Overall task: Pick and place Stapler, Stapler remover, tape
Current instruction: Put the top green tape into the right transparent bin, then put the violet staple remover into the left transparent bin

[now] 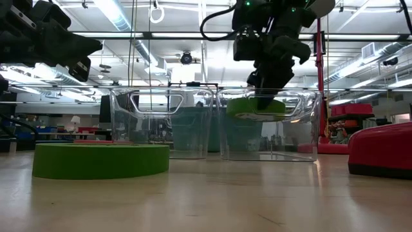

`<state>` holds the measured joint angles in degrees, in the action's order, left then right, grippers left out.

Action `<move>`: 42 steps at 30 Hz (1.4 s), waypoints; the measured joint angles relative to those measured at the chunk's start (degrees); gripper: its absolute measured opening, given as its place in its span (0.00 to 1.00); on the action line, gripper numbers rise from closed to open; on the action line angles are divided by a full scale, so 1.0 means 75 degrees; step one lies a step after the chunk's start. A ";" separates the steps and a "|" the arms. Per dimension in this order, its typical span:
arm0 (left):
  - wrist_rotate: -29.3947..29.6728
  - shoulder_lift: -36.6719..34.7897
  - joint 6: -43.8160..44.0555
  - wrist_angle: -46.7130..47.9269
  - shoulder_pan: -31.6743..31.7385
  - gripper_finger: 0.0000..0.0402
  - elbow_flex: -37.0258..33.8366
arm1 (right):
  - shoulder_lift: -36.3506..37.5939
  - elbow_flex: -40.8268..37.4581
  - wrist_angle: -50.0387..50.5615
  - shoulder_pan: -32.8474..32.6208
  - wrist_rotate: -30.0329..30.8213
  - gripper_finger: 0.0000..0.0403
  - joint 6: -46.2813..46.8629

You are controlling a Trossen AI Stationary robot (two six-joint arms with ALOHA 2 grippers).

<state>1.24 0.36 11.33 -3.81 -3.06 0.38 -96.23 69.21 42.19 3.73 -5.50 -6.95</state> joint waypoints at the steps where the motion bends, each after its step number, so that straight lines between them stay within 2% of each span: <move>1: 0.0001 0.0000 -0.0004 -0.0002 0.0000 0.01 0.0000 | 0.0000 0.0000 0.0006 0.0000 0.0001 0.29 0.0006; 21: -0.0001 0.0000 -0.0006 -0.0001 -0.0002 0.01 -0.0003 | 0.0030 0.0000 -0.0083 0.0000 0.0469 0.59 0.0263; 29: -0.0001 0.0000 -0.0007 -0.0001 0.0001 0.01 0.0000 | 0.1042 0.0003 -0.0020 -0.0047 0.0530 0.59 0.0366; 37: 0.0000 0.0000 -0.0007 -0.0002 -0.0001 0.01 -0.0001 | 0.2004 0.0003 0.0856 -0.0185 0.0673 0.58 0.0842; 42: 0.0000 -0.0001 -0.0003 -0.0001 0.0000 0.01 -0.0001 | 0.2556 -0.0509 0.1026 -0.0273 0.0673 0.58 0.1208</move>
<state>1.24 0.35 11.31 -3.81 -3.06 0.37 -77.05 65.39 49.89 1.68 -0.45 2.11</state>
